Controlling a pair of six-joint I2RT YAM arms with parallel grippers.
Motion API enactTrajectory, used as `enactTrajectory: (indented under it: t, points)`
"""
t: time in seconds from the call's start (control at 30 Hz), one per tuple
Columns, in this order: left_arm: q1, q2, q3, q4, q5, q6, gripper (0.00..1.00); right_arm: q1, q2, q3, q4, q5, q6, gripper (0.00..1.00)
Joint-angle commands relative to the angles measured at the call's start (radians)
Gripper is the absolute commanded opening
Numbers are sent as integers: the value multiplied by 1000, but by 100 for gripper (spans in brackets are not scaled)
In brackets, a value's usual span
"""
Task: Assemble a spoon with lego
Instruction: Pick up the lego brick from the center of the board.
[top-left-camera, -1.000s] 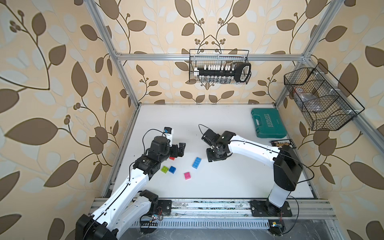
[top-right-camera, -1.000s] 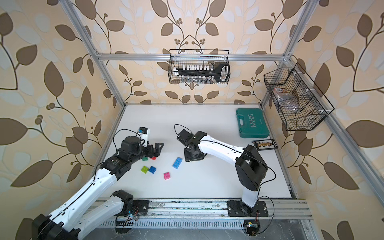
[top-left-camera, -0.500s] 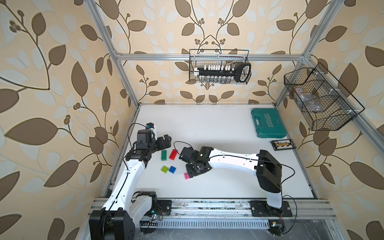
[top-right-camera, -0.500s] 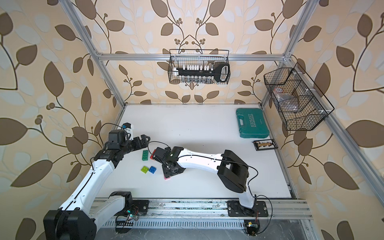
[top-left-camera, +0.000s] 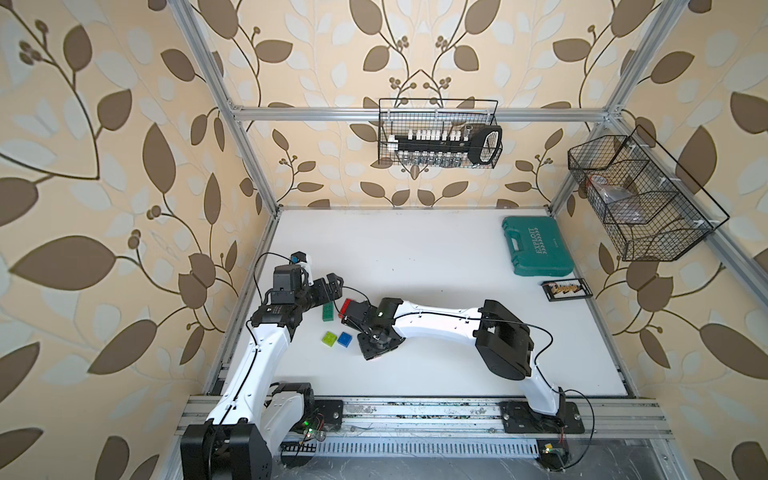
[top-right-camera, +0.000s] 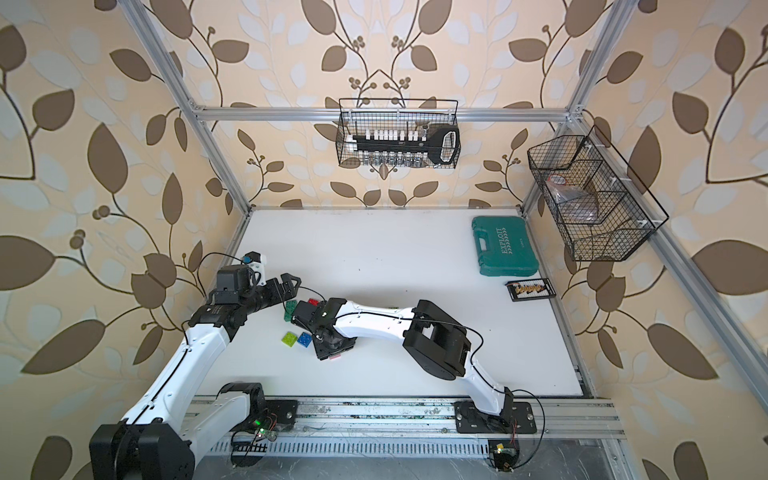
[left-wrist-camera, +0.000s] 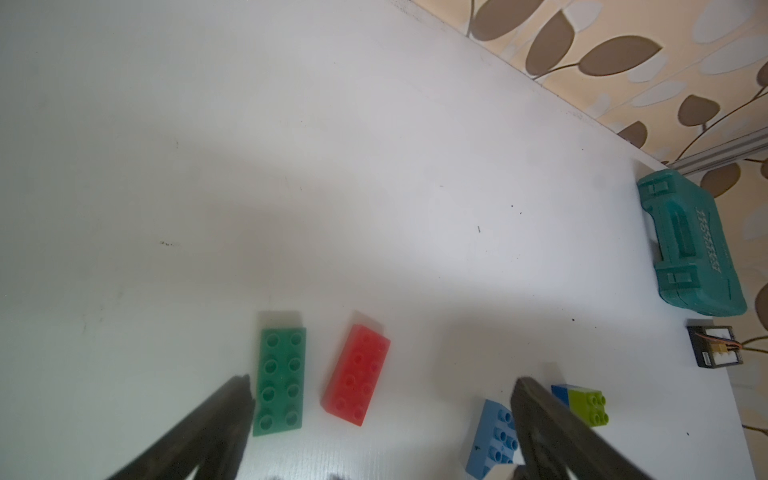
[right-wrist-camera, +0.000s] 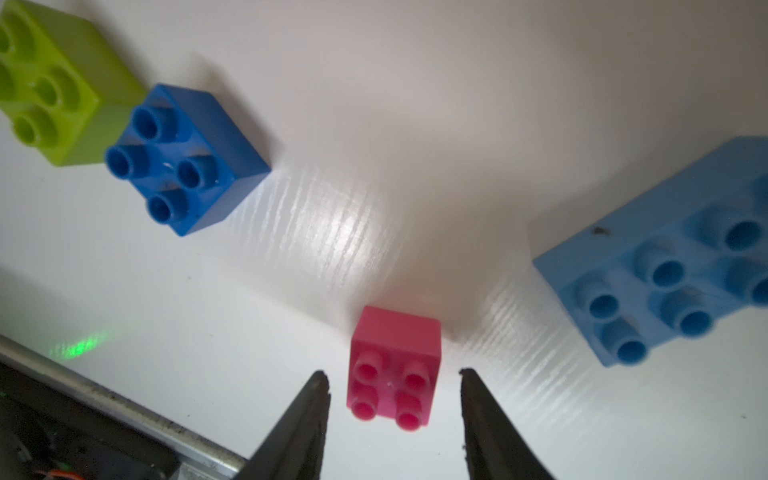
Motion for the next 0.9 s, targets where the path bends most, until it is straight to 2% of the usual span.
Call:
enactTrajectory:
  t: [0.0,0.17,0.27,0.37,0.5,0.7,0.87]
  points:
    - [4,-24,1,33,24,-7,99,6,45,27,-27,-13,-12,48]
    - [4,-28,-1,32,23,-5,99,4,51,31,-40,8,-10,37]
    - [2,-27,-3,35,35,-2,99,4,39,30,-54,28,-5,26]
    - [-17,-33,-9,45,52,15,99,-1,-26,-6,-66,55,9,19]
    - [-129,-52,-27,60,3,69,99,-41,-183,-91,-106,78,36,14]
    - [-308,-112,-138,199,-38,119,99,-174,-408,-230,-205,155,27,15]
    - [-454,-120,-202,289,-8,201,99,-298,-464,-298,-203,167,-13,15]
